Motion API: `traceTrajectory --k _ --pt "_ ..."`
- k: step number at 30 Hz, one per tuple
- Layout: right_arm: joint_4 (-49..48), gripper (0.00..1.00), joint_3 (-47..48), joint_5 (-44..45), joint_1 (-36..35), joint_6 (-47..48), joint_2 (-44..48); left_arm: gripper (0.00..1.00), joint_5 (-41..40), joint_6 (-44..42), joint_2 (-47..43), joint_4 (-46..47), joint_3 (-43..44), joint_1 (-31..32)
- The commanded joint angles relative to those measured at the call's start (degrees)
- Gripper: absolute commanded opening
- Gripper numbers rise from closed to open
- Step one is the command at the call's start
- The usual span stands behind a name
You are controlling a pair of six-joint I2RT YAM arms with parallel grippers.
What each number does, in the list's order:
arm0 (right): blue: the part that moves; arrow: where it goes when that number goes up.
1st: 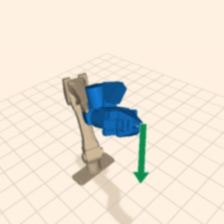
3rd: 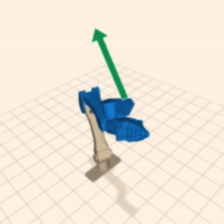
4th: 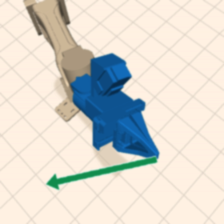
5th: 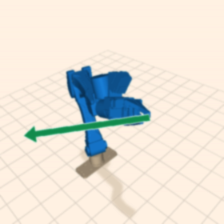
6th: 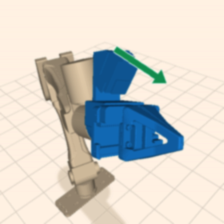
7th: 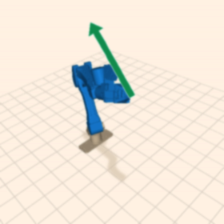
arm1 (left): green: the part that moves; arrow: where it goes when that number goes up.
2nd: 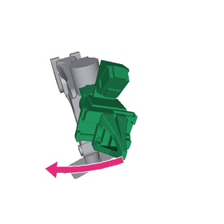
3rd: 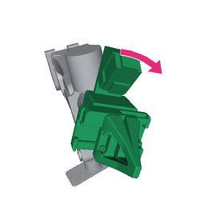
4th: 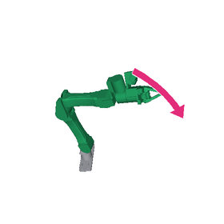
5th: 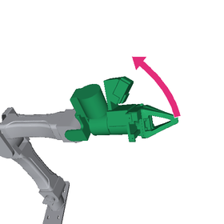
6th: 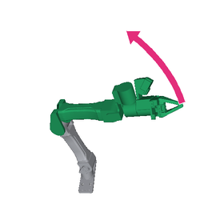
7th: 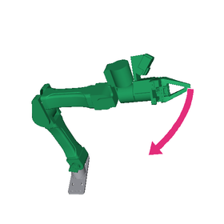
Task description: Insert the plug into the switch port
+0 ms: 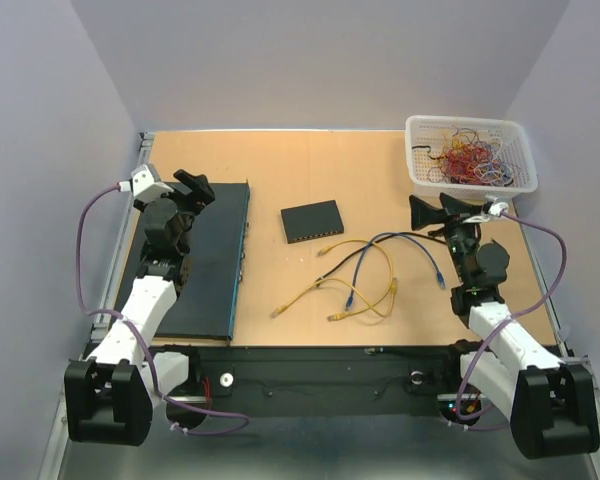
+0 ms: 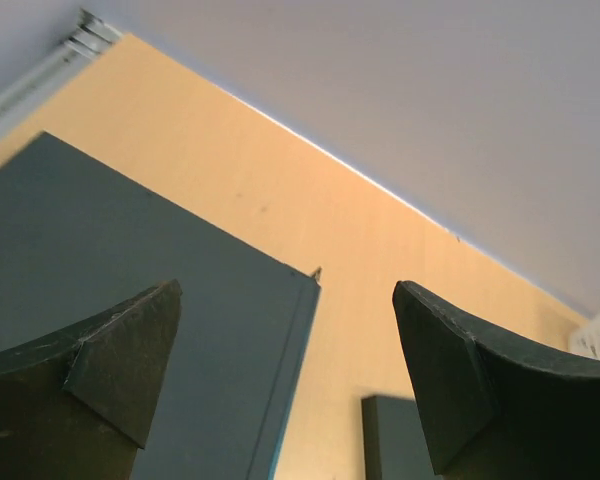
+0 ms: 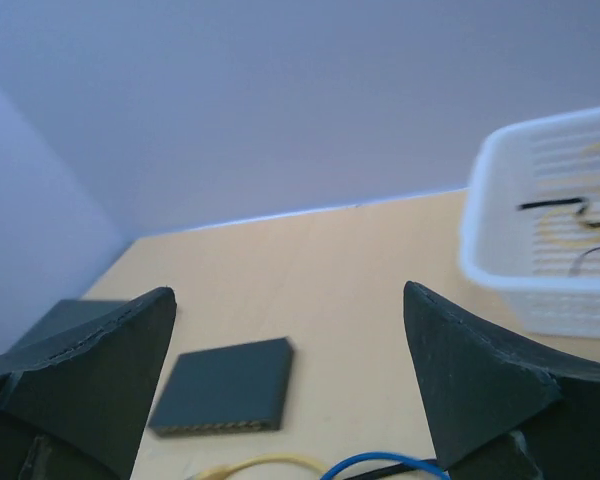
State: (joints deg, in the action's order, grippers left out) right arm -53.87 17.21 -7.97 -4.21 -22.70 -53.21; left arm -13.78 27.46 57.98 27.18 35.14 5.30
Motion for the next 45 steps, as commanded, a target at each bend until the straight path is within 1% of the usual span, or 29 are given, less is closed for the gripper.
traceTrajectory --k 1,3,4,5,6,7,8,9,10,11,12,13,14,15,16,17,18,20,22,23,25,26,28,29,33,38,39,43,45 --pt "2.6 1.00 3.5 -14.6 -0.2 -14.5 -1.9 0.99 11.1 0.6 -0.5 -2.3 6.6 0.1" --pt "4.3 1.00 6.6 -20.2 -0.2 -14.1 -4.8 0.99 13.5 1.4 0.9 -4.5 8.1 0.1" --pt "7.9 1.00 9.3 -22.9 -0.3 -12.8 -7.0 0.99 17.0 2.2 1.6 -4.4 8.4 0.1" --pt "11.6 1.00 11.2 -22.0 -0.4 -12.2 -7.4 0.99 22.9 3.8 2.9 -3.2 7.8 0.0" --pt "16.0 1.00 12.9 -19.0 -0.7 -10.5 -7.3 0.99 27.1 5.3 3.4 -0.7 7.0 -0.2" --pt "24.1 1.00 15.6 -16.2 -3.0 -5.7 -6.2 0.99 33.5 6.8 4.2 4.8 5.4 -0.2" --pt "27.0 1.00 16.4 -12.9 -4.9 -2.8 -5.2 0.99 36.1 8.2 4.6 6.6 5.0 -0.2" --pt "29.8 1.00 17.3 -9.1 -7.5 0.1 -4.3 0.99 38.1 9.7 5.1 7.6 5.2 -0.3" --pt "35.3 1.00 18.4 -0.6 -10.4 2.8 -3.5 0.99 40.0 11.0 5.7 7.6 5.6 -0.2" --pt "37.3 1.00 20.1 3.2 -16.2 6.9 -3.0 0.99 42.5 11.3 6.4 5.4 7.6 -0.2" --pt "38.8 1.00 21.2 6.4 -18.4 7.7 -3.2 0.99 42.5 11.2 6.4 2.5 9.0 -0.1" --pt "41.5 1.00 22.1 11.1 -21.3 7.8 -3.9 0.99 41.7 9.8 5.1 -3.8 11.8 0.6" --pt "44.3 1.00 24.1 13.4 -22.3 7.3 -5.3 0.99 36.4 8.2 3.7 -11.8 13.2 2.4" --pt "44.3 1.00 25.0 13.4 -23.2 6.7 -6.1 0.99 32.5 6.7 2.2 -11.9 14.8 2.4" --pt "46.5 1.00 25.8 15.4 -24.2 5.2 -6.8 0.99 28.6 5.0 -0.8 -18.9 16.3 5.0" --pt "47.8 1.00 27.3 16.3 -26.0 4.8 -7.5 0.99 21.9 1.6 -2.1 -21.9 18.5 6.3" --pt "48.9 1.00 28.0 17.0 -27.1 4.5 -8.3 0.99 19.3 0.5 -3.4 -24.3 19.3 7.4" --pt "50.3 1.00 28.5 18.8 -30.8 4.7 -10.5 0.99 16.3 -1.6 -5.4 -30.0 19.9 8.3" --pt "50.5 1.00 28.9 20.1 -33.6 5.6 -14.0 0.99 13.9 -4.5 -5.8 -33.1 19.8 8.3" --pt "50.7 1.00 29.4 20.2 -36.1 6.4 -15.7 0.99 10.3 -5.3 -5.4 -35.9 19.5 8.4" --pt "51.8 1.00 31.7 18.9 -38.9 7.5 -21.3 0.99 9.6 -6.3 -4.0 -39.2 19.4 8.5" --pt "52.0 1.00 32.4 18.3 -42.3 8.1 -22.7 0.99 11.0 -7.5 -3.6 -39.7 18.9 8.4" --pt "51.8 1.00 32.8 17.3 -46.0 10.0 -25.2 0.98 11.7 -10.0 -2.7 -41.2 18.7 8.6" --pt "51.6 1.00 33.1 16.6 -49.0 12.2 -27.4 0.98 11.2 -10.3 -2.3 -41.4 17.9 8.6" --pt "51.3 0.99 33.8 14.0 -55.5 18.6 -31.9 0.98 12.5 -11.6 -3.0 -40.9 16.5 8.6" --pt "50.4 0.99 34.3 6.3 -57.3 21.5 -34.7 0.98 13.3 -12.3 -4.9 -40.1 16.4 7.4" --pt "50.0 0.98 34.2 5.8 -57.3 21.6 -35.5 0.98 15.1 -12.3 -5.2 -39.9 16.0 7.2" --pt "49.6 0.99 35.6 4.5 -57.5 22.1 -38.0 0.98 16.7 -12.4 -5.9 -39.4 15.8 6.2" --pt "49.6 0.99 36.4 4.6 -57.6 24.8 -39.2 0.98 17.2 -12.3 -6.2 -39.3 15.7 5.5"
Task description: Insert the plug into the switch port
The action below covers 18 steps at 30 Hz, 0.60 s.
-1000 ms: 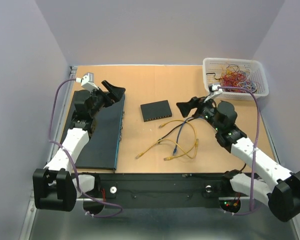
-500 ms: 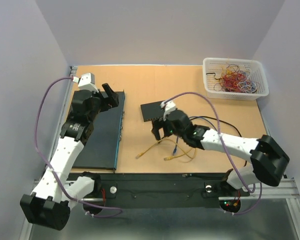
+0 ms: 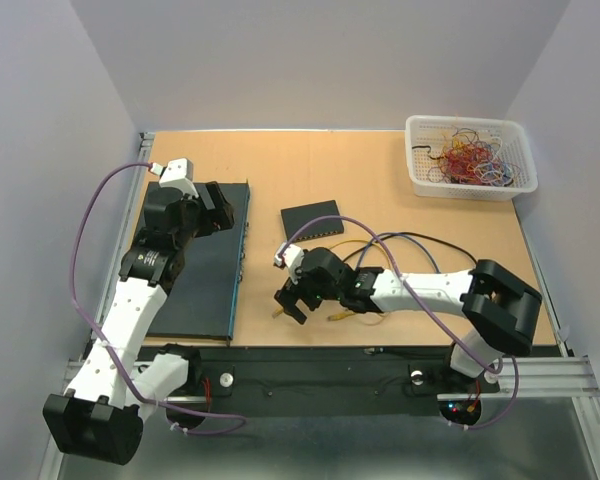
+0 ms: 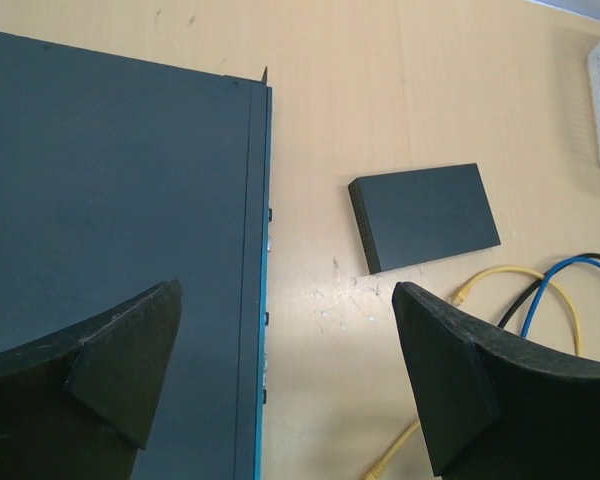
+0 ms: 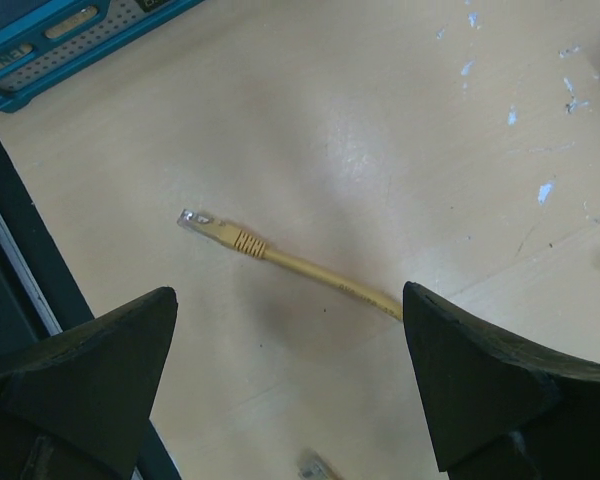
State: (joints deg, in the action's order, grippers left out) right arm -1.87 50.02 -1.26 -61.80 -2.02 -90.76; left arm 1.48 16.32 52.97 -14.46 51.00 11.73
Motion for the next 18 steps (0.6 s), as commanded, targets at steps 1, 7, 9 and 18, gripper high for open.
traceTrajectory --k 1,7,9,18 --pt "-2.3 0.99 4.0 -1.6 0.0 5.1 -2.7 0.98 2.0 -1.1 -1.3 2.4 -0.2 -1.1" --pt "-2.1 0.99 5.7 -1.6 0.0 6.9 -6.3 0.98 2.0 -1.2 -1.6 2.4 -0.5 -1.5" --pt "-2.1 0.99 5.8 -2.0 0.0 6.9 -7.7 0.98 2.0 -1.2 -1.6 2.3 -0.5 -1.7" --pt "-2.2 0.98 6.9 -3.6 0.0 7.4 -12.1 0.98 3.1 -1.2 -0.8 2.5 -0.6 -2.1"
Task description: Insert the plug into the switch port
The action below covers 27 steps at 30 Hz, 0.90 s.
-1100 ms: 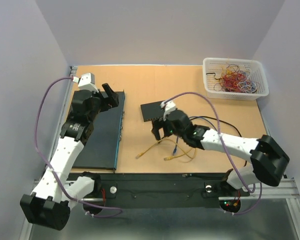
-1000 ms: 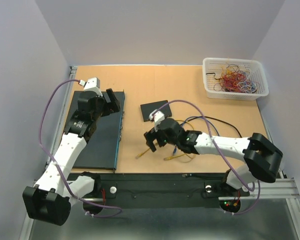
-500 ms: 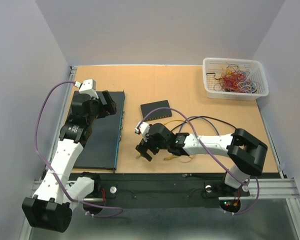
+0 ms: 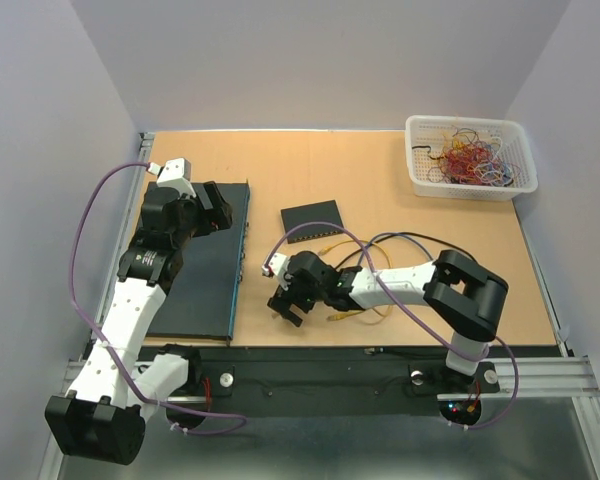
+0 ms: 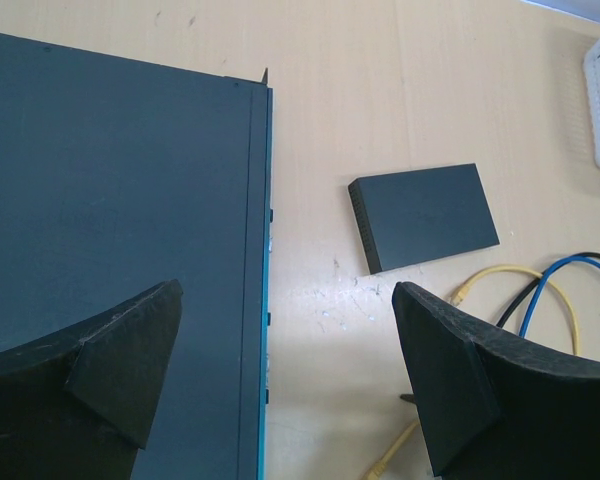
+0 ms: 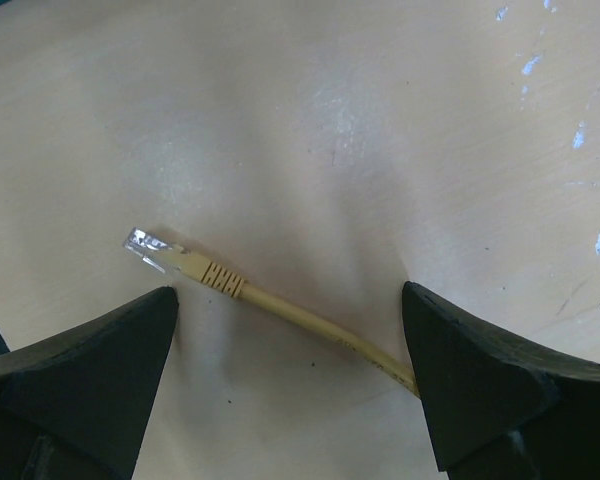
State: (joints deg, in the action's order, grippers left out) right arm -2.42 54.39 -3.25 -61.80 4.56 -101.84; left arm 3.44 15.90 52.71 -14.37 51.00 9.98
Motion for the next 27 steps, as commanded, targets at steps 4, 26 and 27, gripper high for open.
traceTrajectory --k 4,26,27 --pt "-1.6 0.87 2.7 -2.2 0.0 0.8 -2.0 0.98 1.1 -0.8 -0.5 2.4 -0.6 -0.6" --pt "-8.0 0.01 2.0 10.3 0.3 -4.4 10.3 0.91 5.5 1.1 1.6 4.6 -0.6 -1.0" --pt "-8.3 0.00 1.9 11.5 0.3 -4.5 11.5 0.91 6.9 1.2 1.4 4.9 -0.8 -0.7"
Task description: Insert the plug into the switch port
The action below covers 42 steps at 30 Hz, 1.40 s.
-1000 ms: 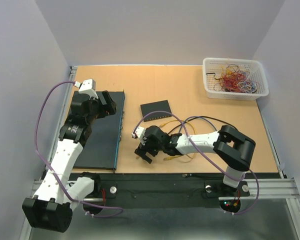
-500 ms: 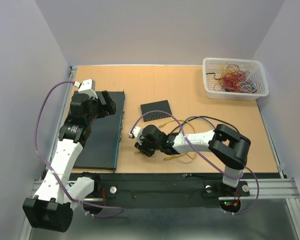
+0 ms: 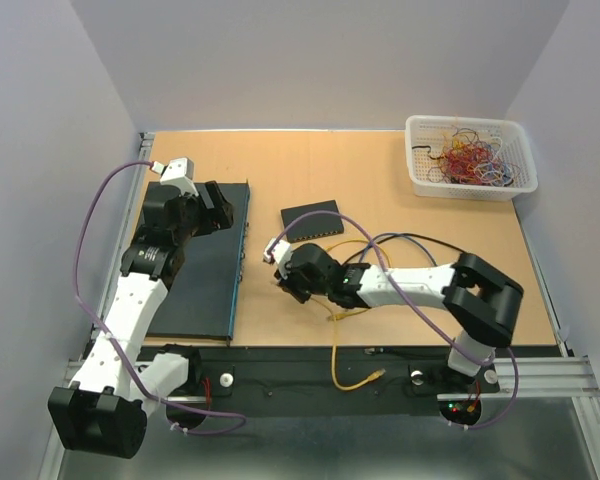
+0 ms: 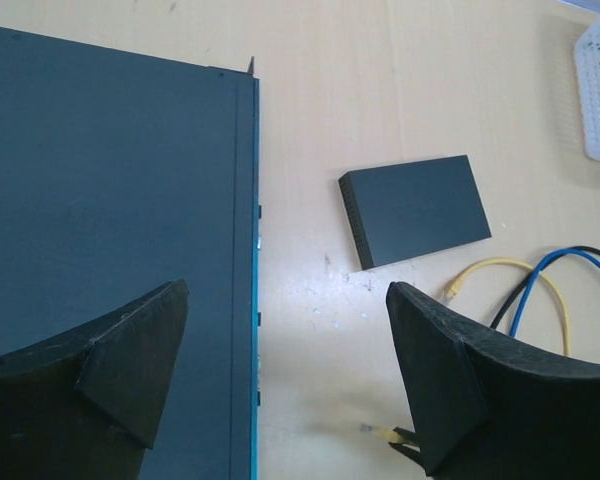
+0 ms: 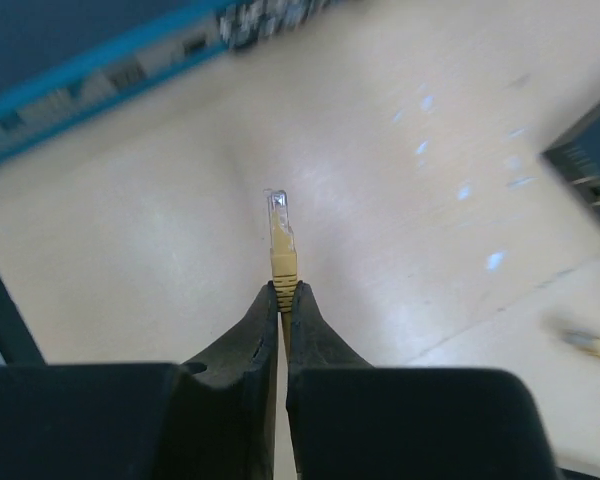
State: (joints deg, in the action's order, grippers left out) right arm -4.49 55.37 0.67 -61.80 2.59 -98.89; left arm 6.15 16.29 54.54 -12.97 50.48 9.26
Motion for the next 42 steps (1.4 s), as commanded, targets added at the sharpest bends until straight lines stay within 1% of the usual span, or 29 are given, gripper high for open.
traceTrajectory --k 1,2,5,6,8,10,14,19,25,30,36,39,42 --pt "-6.7 0.01 1.0 8.6 0.3 -4.1 9.3 0.91 6.0 1.2 -0.7 4.8 -0.6 0.2" --pt "-6.8 0.00 0.7 10.8 0.3 -5.5 10.7 0.91 11.5 1.2 -1.5 5.8 -1.2 0.6" --pt "-8.8 0.01 -0.7 13.2 0.3 -8.7 12.9 0.91 20.4 2.2 -2.5 10.8 -3.5 2.9" --pt "-9.7 0.00 -2.4 13.8 0.3 -9.6 14.6 0.91 24.7 2.5 -2.4 11.6 -4.1 3.7" --pt "-14.0 0.01 -4.4 15.8 0.3 -11.9 16.4 0.88 26.5 1.9 -2.5 12.4 -4.1 6.3" --pt "-16.9 0.01 -6.8 17.1 0.3 -13.1 18.9 0.86 27.2 1.5 -2.6 12.4 -4.2 7.8" --pt "-18.2 0.01 -7.6 18.5 0.3 -14.8 20.1 0.79 29.0 1.5 -3.3 12.7 -4.7 10.4" --pt "-19.6 0.01 -8.5 19.5 0.3 -16.4 21.2 0.72 26.8 1.3 -2.9 12.7 -5.1 11.3" --pt "-20.8 0.00 -9.7 19.1 0.3 -16.9 24.1 0.70 25.8 1.3 -1.2 12.0 -5.0 11.7" --pt "-22.7 0.00 -10.7 15.5 0.3 -17.4 26.6 0.69 26.5 1.5 -0.5 12.4 -5.0 11.9" --pt "-23.4 0.00 -10.4 12.3 0.3 -18.1 25.9 0.69 26.8 2.3 -1.5 14.0 -5.4 12.3" --pt "-23.9 0.01 -10.3 11.7 0.3 -18.6 25.2 0.69 26.2 2.6 -2.7 14.6 -5.7 12.2" --pt "-24.0 0.00 -10.0 11.9 0.3 -18.8 24.5 0.69 27.2 2.8 -3.8 15.6 -5.9 12.3"
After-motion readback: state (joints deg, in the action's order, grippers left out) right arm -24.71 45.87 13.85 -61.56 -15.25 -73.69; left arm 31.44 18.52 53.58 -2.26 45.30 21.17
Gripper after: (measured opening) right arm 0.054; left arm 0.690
